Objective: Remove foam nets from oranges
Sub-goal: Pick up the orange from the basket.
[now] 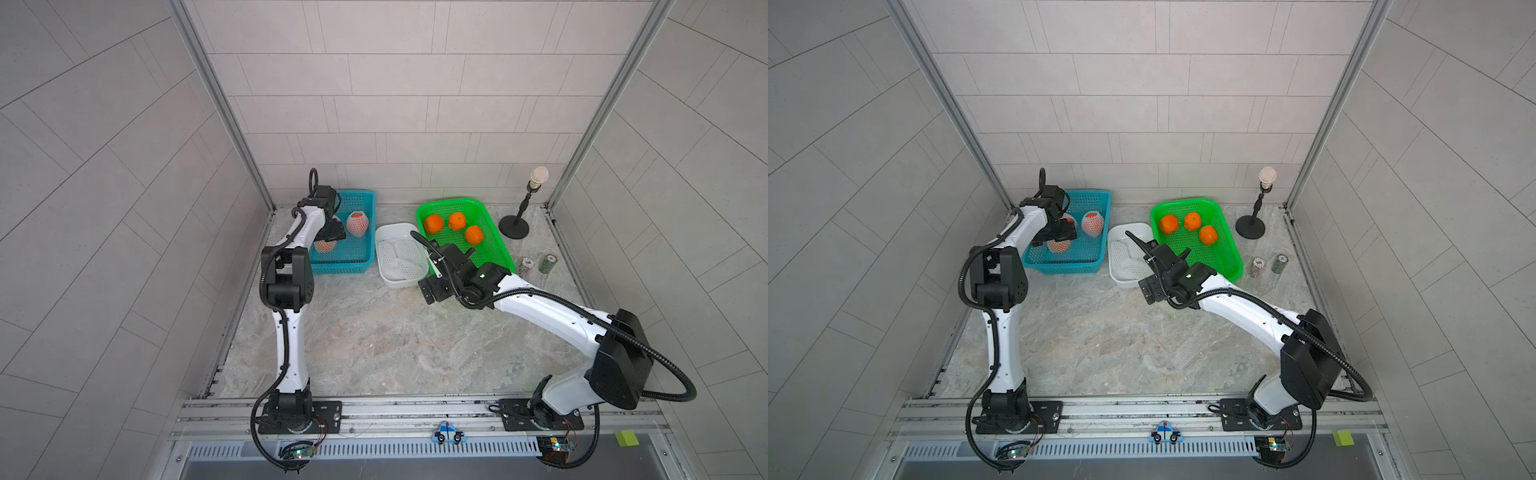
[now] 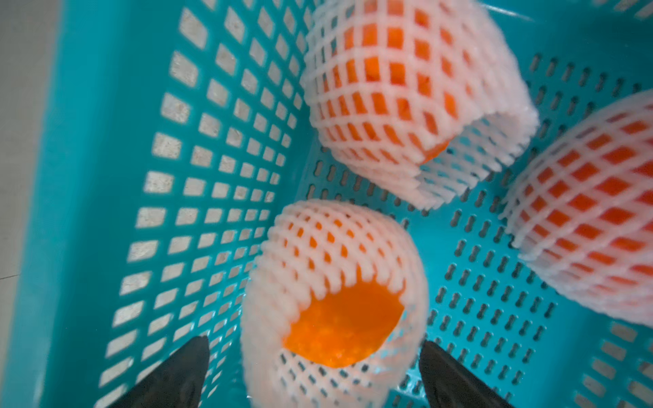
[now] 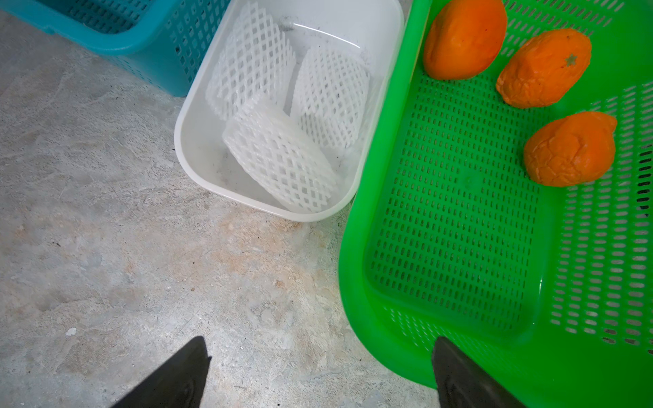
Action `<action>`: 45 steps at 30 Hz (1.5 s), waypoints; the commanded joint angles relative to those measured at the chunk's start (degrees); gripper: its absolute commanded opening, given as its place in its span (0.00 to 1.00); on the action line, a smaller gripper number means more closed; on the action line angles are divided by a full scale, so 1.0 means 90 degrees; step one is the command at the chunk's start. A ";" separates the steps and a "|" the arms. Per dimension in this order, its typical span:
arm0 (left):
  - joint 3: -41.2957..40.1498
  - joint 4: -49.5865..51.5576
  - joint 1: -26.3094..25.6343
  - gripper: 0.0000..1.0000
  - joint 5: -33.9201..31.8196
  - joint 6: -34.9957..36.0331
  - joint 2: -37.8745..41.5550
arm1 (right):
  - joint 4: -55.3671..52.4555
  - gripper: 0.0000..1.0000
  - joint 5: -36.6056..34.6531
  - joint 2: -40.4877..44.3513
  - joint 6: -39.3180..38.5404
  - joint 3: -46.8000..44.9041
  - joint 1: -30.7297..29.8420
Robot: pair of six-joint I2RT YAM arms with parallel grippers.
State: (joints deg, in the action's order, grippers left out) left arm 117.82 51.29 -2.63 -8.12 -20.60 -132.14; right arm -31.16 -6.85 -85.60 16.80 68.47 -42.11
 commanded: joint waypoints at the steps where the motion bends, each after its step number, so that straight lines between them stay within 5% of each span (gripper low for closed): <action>1: 0.0395 0.0148 0.0008 1.00 0.0041 -0.0093 -0.0307 | -0.0166 0.99 -0.0079 -0.0038 0.0055 0.0160 -0.0033; 25: 0.0737 -0.0042 0.0064 0.94 -0.0016 -0.0056 -0.0845 | -0.0246 0.99 -0.0161 -0.0279 0.0001 0.0117 -0.0026; 45: 0.0810 0.0271 0.0074 0.70 0.0367 0.0053 -0.0553 | -0.0558 0.99 -0.0413 -0.0147 -0.0037 0.0283 -0.0019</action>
State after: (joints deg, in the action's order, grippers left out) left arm 123.66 50.65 -2.26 -5.34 -20.51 -139.17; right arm -34.81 -8.62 -88.18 16.60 69.84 -42.11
